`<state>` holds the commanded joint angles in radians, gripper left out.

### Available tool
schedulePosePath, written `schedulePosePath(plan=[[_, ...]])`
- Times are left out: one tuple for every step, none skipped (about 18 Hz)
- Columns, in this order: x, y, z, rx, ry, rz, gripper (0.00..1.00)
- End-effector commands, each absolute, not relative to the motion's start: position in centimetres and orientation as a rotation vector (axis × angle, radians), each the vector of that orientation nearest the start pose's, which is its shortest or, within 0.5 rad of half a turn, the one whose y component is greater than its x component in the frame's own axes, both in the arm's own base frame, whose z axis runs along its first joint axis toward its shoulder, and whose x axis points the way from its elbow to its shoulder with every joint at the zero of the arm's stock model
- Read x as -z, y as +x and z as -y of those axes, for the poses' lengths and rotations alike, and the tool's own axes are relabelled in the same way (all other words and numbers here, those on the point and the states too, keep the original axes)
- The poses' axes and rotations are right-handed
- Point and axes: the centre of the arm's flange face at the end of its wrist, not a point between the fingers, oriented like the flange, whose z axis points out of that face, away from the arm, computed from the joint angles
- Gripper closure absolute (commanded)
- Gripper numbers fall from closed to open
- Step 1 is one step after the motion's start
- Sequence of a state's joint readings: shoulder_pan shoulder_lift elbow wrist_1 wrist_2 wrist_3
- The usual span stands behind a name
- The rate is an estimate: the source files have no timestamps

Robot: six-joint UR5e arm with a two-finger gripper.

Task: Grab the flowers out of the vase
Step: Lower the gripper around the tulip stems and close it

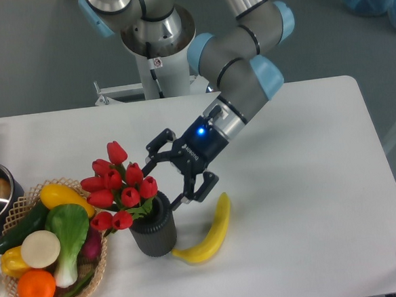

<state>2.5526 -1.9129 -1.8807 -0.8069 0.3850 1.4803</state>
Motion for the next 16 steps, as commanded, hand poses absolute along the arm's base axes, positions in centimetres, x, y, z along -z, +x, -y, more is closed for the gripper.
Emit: schedulePosePath(plan=[[-29.94, -33.71, -49.86, 0.341, -1.888, -0.559, 0.0], [-30.02, -33.61, -49.9, 0.341, -1.888, -0.56, 0.0], [-29.91, -33.47, -49.91, 0.345, -1.888, -0.559, 0.0], [-29.95, -33.22, -49.94, 0.347, -1.887, -0.562, 0.0], [-30.04, -33.2, -49.93, 0.346, -1.888, -0.561, 0.0], [-30.04, -33.2, -49.93, 0.349, -1.889, -0.557, 0.0], [-29.97, -33.07, -50.04, 0.349, -1.887, -0.563, 0.0], [-29.95, -33.12, -50.08, 0.348, -1.887, -0.564, 0.0], [-29.88, -33.08, -50.06, 0.349, -1.887, -0.565, 0.0], [-29.88, -33.08, -50.06, 0.348, -1.886, -0.566, 0.0], [-29.94, -33.07, -50.04, 0.347, -1.888, -0.567, 0.0], [-29.83, -33.01, -49.96, 0.346, -1.896, -0.567, 0.0], [-29.5, -32.95, -49.85, 0.346, -1.912, -0.568, 0.0], [-29.46, -32.84, -49.85, 0.345, -1.917, -0.57, 0.0], [-29.45, -32.77, -49.9, 0.346, -1.919, -0.571, 0.0], [-29.44, -32.82, -49.93, 0.345, -1.919, -0.572, 0.0]])
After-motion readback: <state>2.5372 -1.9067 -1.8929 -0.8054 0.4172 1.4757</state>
